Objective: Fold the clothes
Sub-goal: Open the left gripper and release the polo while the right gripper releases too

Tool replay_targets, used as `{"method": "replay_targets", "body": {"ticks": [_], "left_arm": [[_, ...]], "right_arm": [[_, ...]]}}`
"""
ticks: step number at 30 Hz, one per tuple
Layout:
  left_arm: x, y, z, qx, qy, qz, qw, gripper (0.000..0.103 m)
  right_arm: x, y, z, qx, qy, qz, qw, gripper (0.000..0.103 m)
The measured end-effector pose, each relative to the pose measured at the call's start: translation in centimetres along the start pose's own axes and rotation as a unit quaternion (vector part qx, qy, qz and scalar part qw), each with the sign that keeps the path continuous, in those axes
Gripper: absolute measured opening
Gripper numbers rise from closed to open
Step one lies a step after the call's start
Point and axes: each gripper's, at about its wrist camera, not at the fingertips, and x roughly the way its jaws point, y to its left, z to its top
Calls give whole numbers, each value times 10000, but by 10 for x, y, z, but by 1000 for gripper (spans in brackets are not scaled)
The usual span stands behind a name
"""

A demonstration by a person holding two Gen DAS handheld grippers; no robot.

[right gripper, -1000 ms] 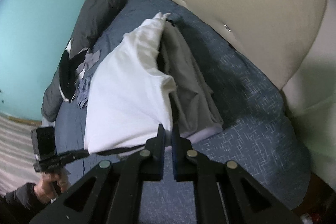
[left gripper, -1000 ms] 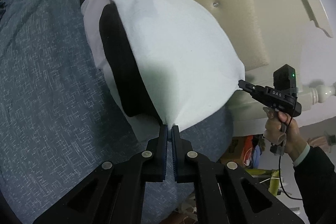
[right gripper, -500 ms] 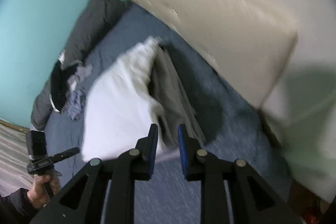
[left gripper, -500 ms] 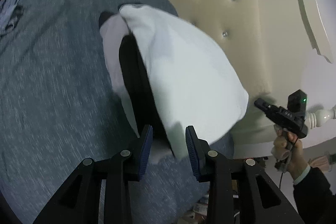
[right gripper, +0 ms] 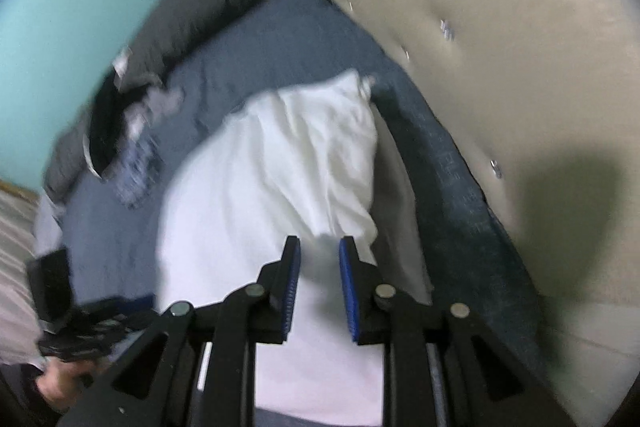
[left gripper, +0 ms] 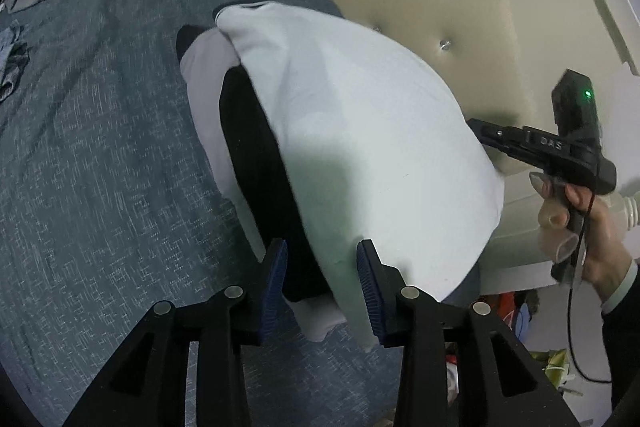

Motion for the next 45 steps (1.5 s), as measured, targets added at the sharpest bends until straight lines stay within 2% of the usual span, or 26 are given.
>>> {"method": "replay_targets", "body": {"ticks": [2,4,7,8,10,17,23,24,26,28,34,40,45], "left_arm": [[0,4,1,-9,-26,12,10000,40],[-3,9,4,-68,-82,10,9999,41],[-5,14,9,-103,-137,22,9999,42],[-6,14,10,-97,-151,23,9998,42],[-8,14,12,-72,-175,12,9998,43],[-13,10,16,121,-210,21,9997,48],[-4,13,20,106,-179,-72,9998,48],[-3,13,19,102,-168,-83,9998,48],[0,12,18,111,-139,-99,9998,48],[4,12,17,129,-103,-89,9998,48],[13,12,13,151,15,-112,9998,48],[15,15,11,128,48,-130,9998,48],[13,15,11,134,49,-141,9998,48]], "right_arm": [[0,-8,5,157,16,-60,9999,19],[-7,-11,16,221,-166,56,9996,19],[-7,-9,40,198,-265,-9,9995,20],[-3,-8,49,215,-226,-45,9995,27],[8,-6,65,243,-133,-118,9995,31],[54,-4,101,268,202,-401,9986,31],[81,-8,114,149,486,-526,9973,31],[84,-9,114,130,526,-546,9970,30],[90,-10,113,93,562,-582,9967,10],[90,-12,113,126,479,-549,9973,6],[77,-26,114,450,95,-509,9976,5],[74,-16,110,34,-1,-1022,9948,5],[71,2,108,-622,-58,-1809,9815,6]]}}
